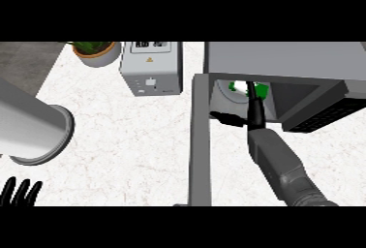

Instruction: Pick up the milk, place it into the microwave and close the microwave

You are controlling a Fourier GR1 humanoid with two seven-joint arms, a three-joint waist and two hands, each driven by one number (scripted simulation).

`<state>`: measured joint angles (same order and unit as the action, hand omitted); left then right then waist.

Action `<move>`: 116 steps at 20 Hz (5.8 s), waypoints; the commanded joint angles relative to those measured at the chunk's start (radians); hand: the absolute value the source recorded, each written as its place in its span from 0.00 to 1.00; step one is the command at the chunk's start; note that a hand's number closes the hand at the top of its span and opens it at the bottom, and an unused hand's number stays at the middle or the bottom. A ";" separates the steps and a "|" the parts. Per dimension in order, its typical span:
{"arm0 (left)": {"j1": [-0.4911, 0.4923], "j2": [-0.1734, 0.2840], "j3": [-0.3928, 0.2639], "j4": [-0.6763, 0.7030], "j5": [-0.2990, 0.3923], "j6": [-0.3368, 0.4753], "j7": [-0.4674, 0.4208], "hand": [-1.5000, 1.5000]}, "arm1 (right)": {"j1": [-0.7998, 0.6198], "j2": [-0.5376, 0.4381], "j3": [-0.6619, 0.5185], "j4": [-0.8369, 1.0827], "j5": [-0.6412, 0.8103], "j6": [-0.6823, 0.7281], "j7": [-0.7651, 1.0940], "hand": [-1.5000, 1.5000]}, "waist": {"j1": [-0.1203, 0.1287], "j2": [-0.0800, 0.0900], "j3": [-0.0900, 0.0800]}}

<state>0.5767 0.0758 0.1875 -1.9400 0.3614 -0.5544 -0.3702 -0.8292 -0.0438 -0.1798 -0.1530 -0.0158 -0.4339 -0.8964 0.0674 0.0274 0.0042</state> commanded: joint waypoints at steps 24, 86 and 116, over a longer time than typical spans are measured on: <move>-0.023 -0.044 -0.143 0.055 -0.188 -0.039 0.042 0.00 | 0.592 -0.074 0.074 -0.423 -0.037 0.379 -0.146 0.00 | -0.083 -0.033 -0.006; -1.214 -0.074 -1.219 0.889 0.016 0.911 0.142 1.00 | 0.944 -0.396 0.045 -1.106 -0.347 0.790 0.093 0.00 | -0.257 -0.003 -0.011; -1.666 -0.073 -1.098 1.135 0.251 1.082 0.137 1.00 | 0.741 -0.536 0.100 -1.214 -0.477 0.962 0.240 0.00 | -0.458 0.062 0.000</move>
<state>-1.0022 0.0489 -0.9214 -0.8025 0.5990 0.5244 -0.2228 -0.0614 -0.5744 -0.0962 -1.3595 -0.4760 0.4661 -0.6429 -0.3667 0.0868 0.0017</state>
